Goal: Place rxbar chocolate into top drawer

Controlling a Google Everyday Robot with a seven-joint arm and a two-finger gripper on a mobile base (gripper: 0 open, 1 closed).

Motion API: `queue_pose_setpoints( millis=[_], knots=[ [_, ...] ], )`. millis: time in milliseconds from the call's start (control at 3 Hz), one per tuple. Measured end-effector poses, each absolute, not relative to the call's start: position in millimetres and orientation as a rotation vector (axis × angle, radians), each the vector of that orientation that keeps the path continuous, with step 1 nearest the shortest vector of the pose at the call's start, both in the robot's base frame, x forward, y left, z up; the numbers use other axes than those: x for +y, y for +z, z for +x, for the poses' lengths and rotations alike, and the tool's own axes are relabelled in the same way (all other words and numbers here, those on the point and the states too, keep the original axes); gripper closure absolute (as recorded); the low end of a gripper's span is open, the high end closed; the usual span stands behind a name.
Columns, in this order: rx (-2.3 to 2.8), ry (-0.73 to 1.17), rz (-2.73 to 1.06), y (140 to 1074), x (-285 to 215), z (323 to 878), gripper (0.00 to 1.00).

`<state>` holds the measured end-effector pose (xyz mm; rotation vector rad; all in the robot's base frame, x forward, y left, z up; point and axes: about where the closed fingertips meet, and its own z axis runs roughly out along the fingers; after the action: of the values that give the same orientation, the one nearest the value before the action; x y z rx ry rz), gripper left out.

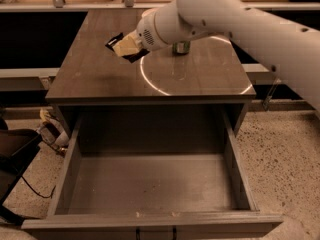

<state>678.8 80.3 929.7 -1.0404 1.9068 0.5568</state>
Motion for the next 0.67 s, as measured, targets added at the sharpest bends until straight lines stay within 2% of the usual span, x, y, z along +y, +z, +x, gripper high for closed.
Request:
queue_pose_setpoints(
  millis=[667],
  knots=[
    [1.874, 0.621, -1.072, 926, 36, 615, 1.00]
  ],
)
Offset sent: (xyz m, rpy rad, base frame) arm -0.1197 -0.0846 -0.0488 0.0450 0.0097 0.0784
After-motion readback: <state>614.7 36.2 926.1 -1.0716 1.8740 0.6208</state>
